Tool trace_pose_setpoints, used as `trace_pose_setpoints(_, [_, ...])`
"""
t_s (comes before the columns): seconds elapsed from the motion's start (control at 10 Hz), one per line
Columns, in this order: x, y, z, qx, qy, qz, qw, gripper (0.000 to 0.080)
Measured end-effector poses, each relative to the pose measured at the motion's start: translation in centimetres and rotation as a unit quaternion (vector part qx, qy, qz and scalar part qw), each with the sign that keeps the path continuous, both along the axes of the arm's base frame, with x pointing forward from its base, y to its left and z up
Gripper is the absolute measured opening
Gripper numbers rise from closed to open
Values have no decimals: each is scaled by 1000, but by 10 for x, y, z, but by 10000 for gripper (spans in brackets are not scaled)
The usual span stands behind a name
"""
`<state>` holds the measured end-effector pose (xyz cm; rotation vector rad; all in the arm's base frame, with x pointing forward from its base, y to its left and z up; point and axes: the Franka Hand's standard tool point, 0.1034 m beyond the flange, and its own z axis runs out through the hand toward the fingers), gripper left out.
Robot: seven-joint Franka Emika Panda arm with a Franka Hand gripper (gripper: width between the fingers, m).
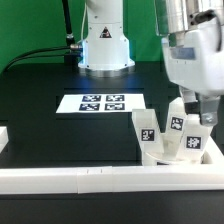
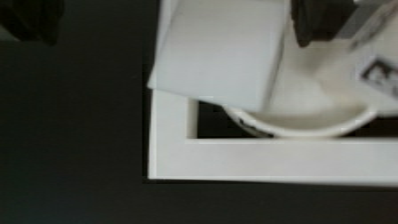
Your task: Assemble stool
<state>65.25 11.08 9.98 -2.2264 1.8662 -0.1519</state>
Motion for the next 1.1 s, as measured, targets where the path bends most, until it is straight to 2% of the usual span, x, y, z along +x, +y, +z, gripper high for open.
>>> trace_pose_setpoints(0.3, [0,-1,-2,-20,-8,76,997,649])
trace_pose_setpoints(0.4, [0,-2,-1,-34,-12,125,991,649])
trace_pose_setpoints(0.6, [10,-5,10,-74,-24,329,941,649])
trace_pose_setpoints(0.7, [10,-6,11,-76,-25,386,919,649])
trace_pose_setpoints(1.1, [12,-12,14,-126,-46,500,855,649])
